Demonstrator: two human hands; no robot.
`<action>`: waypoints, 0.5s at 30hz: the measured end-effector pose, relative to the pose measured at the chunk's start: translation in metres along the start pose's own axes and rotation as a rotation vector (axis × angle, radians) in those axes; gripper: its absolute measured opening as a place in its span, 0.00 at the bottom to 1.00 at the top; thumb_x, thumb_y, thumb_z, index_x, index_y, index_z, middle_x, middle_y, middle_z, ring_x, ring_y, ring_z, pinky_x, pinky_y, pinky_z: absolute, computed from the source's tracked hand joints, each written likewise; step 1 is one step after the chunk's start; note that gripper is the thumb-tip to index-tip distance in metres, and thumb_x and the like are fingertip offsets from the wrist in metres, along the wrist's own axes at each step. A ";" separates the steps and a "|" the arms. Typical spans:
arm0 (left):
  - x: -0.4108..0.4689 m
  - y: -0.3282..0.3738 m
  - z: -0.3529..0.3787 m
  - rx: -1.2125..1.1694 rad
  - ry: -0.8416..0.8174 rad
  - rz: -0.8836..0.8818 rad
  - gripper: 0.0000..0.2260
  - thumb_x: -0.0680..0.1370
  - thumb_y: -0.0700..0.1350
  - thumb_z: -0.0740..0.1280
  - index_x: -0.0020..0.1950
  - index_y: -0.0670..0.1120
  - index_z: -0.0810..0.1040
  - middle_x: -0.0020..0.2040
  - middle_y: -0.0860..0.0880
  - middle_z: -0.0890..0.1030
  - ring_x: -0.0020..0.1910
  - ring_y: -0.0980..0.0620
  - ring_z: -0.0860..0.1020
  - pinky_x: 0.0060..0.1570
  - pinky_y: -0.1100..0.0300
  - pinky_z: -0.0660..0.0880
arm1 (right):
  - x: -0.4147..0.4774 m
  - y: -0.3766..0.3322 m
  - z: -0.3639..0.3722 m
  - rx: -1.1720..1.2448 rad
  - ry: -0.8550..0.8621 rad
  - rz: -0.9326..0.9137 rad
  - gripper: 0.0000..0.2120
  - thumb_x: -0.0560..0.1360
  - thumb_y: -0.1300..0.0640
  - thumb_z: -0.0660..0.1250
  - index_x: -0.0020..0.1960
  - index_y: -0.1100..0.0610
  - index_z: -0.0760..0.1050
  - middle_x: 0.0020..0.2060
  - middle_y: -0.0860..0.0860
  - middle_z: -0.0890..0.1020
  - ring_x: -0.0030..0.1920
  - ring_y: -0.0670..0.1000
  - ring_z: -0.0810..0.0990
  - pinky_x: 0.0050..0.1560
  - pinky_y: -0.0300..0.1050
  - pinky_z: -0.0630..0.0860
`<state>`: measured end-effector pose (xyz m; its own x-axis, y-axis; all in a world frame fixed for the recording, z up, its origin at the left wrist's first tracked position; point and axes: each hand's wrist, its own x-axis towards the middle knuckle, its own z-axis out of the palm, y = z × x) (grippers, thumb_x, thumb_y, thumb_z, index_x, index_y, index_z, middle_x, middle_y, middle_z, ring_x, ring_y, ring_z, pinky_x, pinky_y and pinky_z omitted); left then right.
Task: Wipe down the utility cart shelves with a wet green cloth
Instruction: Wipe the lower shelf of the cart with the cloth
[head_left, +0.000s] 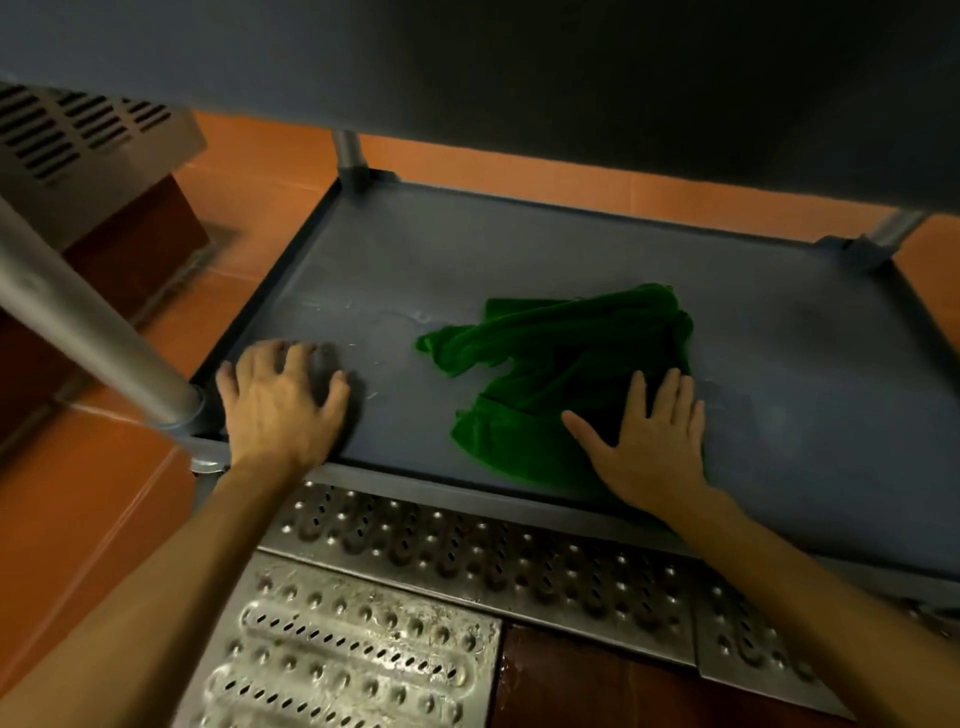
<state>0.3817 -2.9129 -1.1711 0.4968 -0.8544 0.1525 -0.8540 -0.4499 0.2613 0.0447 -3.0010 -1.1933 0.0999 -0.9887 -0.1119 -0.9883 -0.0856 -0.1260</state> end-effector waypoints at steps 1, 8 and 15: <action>0.000 -0.003 0.001 -0.011 0.012 -0.040 0.25 0.80 0.61 0.61 0.70 0.45 0.71 0.71 0.39 0.70 0.73 0.38 0.64 0.74 0.35 0.53 | 0.003 -0.001 0.001 0.003 0.005 0.038 0.53 0.69 0.21 0.41 0.80 0.57 0.38 0.78 0.63 0.39 0.78 0.62 0.36 0.77 0.60 0.38; -0.002 0.000 0.004 -0.136 -0.018 -0.064 0.35 0.77 0.66 0.61 0.77 0.46 0.60 0.77 0.41 0.62 0.77 0.41 0.59 0.76 0.37 0.52 | 0.036 -0.036 0.005 -0.012 0.009 0.065 0.49 0.71 0.24 0.37 0.80 0.55 0.39 0.79 0.62 0.42 0.78 0.64 0.39 0.77 0.61 0.39; -0.002 0.004 0.005 -0.140 -0.031 -0.050 0.41 0.74 0.72 0.60 0.78 0.49 0.55 0.78 0.42 0.59 0.78 0.42 0.56 0.77 0.38 0.53 | 0.084 -0.075 0.010 -0.006 0.088 0.004 0.47 0.74 0.26 0.41 0.80 0.58 0.46 0.79 0.62 0.48 0.79 0.60 0.46 0.77 0.59 0.44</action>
<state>0.3768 -2.9145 -1.1751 0.5311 -0.8405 0.1071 -0.7973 -0.4531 0.3987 0.1287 -3.0763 -1.2033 0.0853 -0.9960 -0.0256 -0.9894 -0.0817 -0.1200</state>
